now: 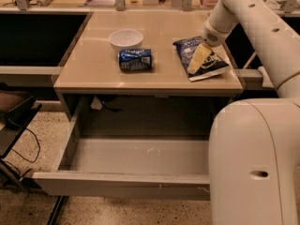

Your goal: Place blue chip bag into top drawer

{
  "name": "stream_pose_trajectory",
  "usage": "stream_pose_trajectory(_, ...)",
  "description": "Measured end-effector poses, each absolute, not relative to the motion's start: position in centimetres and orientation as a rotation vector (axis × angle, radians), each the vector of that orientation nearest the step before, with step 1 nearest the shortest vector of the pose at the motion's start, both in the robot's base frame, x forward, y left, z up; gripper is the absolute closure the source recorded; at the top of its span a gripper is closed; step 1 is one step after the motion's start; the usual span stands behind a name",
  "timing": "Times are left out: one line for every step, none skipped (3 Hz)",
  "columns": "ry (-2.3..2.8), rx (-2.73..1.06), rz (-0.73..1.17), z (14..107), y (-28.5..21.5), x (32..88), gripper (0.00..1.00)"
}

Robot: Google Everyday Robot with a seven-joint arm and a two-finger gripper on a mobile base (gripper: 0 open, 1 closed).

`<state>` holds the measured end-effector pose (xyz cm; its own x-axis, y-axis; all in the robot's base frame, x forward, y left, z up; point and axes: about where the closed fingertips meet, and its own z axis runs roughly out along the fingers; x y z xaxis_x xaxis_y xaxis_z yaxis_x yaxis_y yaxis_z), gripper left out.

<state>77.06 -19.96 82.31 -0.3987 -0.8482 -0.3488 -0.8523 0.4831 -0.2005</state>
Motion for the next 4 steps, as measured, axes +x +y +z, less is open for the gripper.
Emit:
stream_pose_trajectory(2.331,-1.417,0.014,82.3,-19.95,77.06,0.19)
stream_pose_trajectory(2.331,-1.417,0.014,82.29,-19.95,77.06,0.42)
stream_pose_trajectory(2.331,-1.417,0.014,82.29,-19.95,77.06,0.65)
stream_pose_trajectory(2.331,-1.417,0.014,82.3,-19.95,77.06,0.89)
